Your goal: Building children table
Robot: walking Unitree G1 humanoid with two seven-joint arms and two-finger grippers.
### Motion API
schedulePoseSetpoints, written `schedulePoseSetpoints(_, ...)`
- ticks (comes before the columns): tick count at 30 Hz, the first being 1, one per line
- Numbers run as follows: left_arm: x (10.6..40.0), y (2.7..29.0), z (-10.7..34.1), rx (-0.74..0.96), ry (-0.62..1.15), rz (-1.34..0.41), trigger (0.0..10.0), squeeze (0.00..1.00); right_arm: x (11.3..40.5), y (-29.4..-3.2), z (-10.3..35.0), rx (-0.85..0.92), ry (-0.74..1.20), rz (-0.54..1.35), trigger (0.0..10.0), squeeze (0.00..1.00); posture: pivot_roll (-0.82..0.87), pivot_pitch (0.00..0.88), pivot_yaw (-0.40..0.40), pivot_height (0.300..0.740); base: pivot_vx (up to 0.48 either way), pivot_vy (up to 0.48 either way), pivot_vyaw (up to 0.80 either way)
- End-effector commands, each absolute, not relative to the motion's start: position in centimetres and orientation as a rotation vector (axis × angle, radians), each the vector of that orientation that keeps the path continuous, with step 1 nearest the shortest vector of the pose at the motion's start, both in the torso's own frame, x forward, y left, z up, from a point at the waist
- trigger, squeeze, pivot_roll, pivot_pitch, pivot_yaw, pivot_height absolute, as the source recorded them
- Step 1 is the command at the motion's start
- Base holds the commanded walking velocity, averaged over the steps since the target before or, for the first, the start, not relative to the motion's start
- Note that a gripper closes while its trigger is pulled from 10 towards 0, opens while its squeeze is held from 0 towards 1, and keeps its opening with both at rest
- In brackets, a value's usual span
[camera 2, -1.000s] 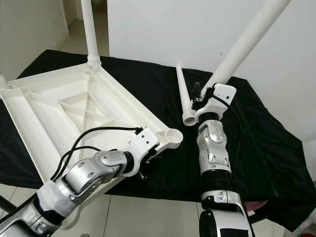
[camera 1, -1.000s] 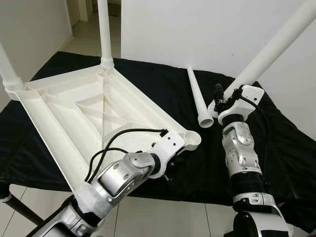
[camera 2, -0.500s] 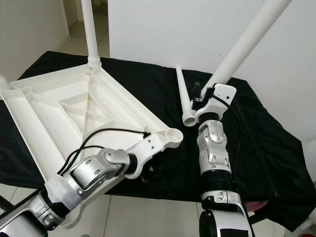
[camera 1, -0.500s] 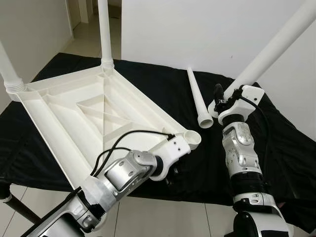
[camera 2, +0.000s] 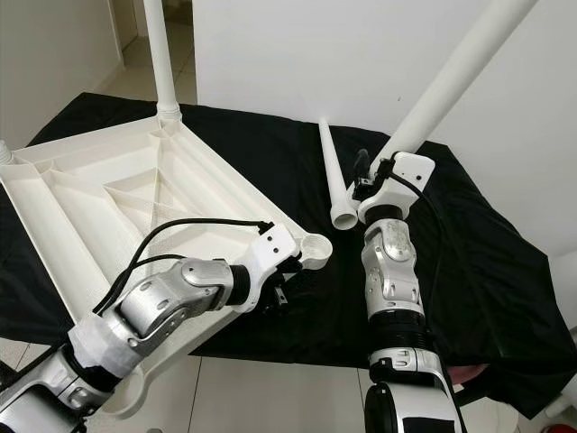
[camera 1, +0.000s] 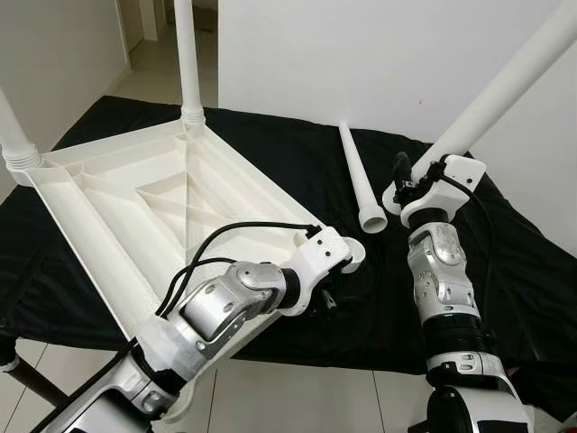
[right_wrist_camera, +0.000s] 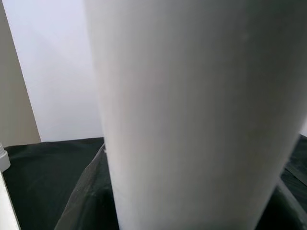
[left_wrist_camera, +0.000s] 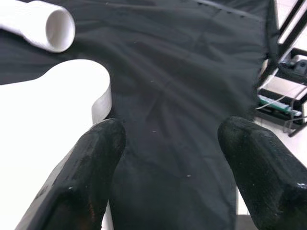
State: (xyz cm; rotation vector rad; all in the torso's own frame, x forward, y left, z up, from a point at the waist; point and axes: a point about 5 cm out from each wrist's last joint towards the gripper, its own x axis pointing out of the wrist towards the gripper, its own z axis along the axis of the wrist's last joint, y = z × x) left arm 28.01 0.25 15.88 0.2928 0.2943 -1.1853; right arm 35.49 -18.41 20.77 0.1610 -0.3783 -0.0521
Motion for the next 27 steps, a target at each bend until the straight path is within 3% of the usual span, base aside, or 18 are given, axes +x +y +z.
schedulePoseSetpoints(1, 29.0, 0.4, 15.0, 0.336, 0.322, -1.128, 10.0, 0.00, 35.5, -18.6, 21.3, 0.150, -0.401, -0.055, 10.0, 0.00, 0.00, 0.000, -0.116, 0.740, 0.000, 0.000, 0.00)
schedulePoseSetpoints(9, 31.0, 1.3, 13.0, 0.381, 0.373, -0.907, 10.0, 0.00, 35.4, -18.6, 21.3, 0.152, -0.404, -0.057, 10.0, 0.00, -0.01, 0.000, -0.109, 0.740, 0.000, 0.000, 0.00)
schedulePoseSetpoints(18, 31.1, 1.2, 12.6, 0.398, 0.373, -0.904, 10.0, 0.00, 35.3, -18.6, 21.2, 0.151, -0.404, -0.059, 10.0, 0.00, -0.02, 0.000, -0.106, 0.740, 0.000, 0.000, 0.00)
schedulePoseSetpoints(21, 31.0, 1.0, 12.6, 0.402, 0.367, -0.928, 10.0, 0.00, 35.3, -18.6, 21.2, 0.151, -0.404, -0.058, 10.0, 0.00, -0.02, 0.000, -0.106, 0.740, 0.000, 0.000, 0.00)
schedulePoseSetpoints(27, 27.7, 0.6, 11.5, 0.533, 0.309, -1.235, 10.0, 0.00, 35.5, -18.6, 21.4, 0.146, -0.407, -0.052, 10.0, 0.00, -0.02, 0.000, -0.103, 0.740, 0.000, 0.000, 0.00)
